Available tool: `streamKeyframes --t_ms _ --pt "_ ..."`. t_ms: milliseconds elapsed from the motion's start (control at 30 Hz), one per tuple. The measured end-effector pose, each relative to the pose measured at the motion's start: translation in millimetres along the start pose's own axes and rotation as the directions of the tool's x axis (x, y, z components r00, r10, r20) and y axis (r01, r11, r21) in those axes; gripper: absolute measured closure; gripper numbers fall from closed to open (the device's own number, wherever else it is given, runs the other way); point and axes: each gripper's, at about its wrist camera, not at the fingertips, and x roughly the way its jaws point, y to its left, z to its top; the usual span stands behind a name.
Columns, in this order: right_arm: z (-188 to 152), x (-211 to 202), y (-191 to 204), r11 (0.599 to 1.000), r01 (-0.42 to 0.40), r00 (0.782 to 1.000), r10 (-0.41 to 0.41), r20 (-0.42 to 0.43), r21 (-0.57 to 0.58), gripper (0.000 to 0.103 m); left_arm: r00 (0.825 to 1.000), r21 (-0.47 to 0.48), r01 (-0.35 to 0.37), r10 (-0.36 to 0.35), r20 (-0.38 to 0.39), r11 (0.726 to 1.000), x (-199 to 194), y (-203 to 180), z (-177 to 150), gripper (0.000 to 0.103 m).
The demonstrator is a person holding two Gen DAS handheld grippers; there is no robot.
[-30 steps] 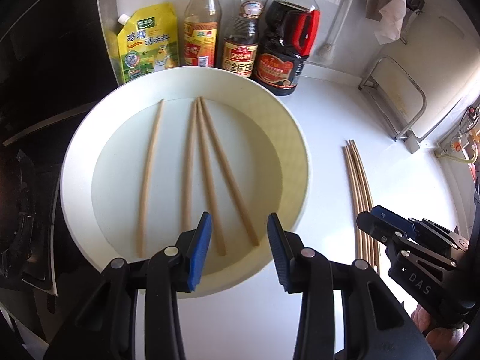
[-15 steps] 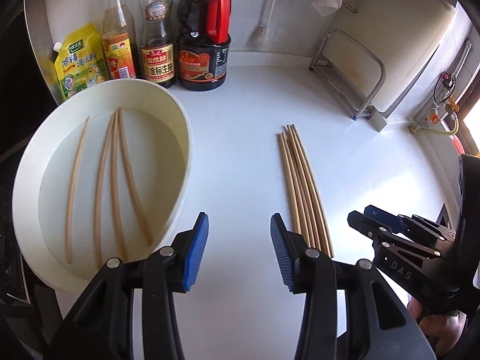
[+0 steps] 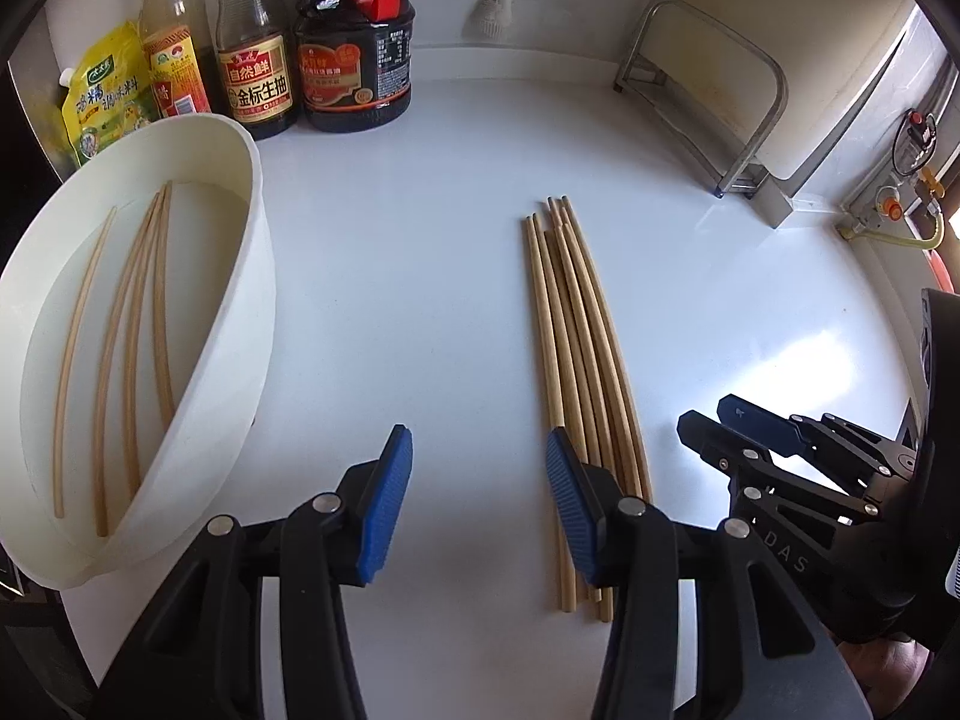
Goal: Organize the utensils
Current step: 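Move both open tools back toward the chopstick pile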
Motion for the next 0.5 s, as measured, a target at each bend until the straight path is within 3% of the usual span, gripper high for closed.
streamKeyframes --t_ms 500 --pt "13 24 5 0.999 -0.031 1.0 0.031 0.0 -0.039 0.07 0.999 -0.051 -0.025 0.023 -0.026 0.998 26 8 -4 0.057"
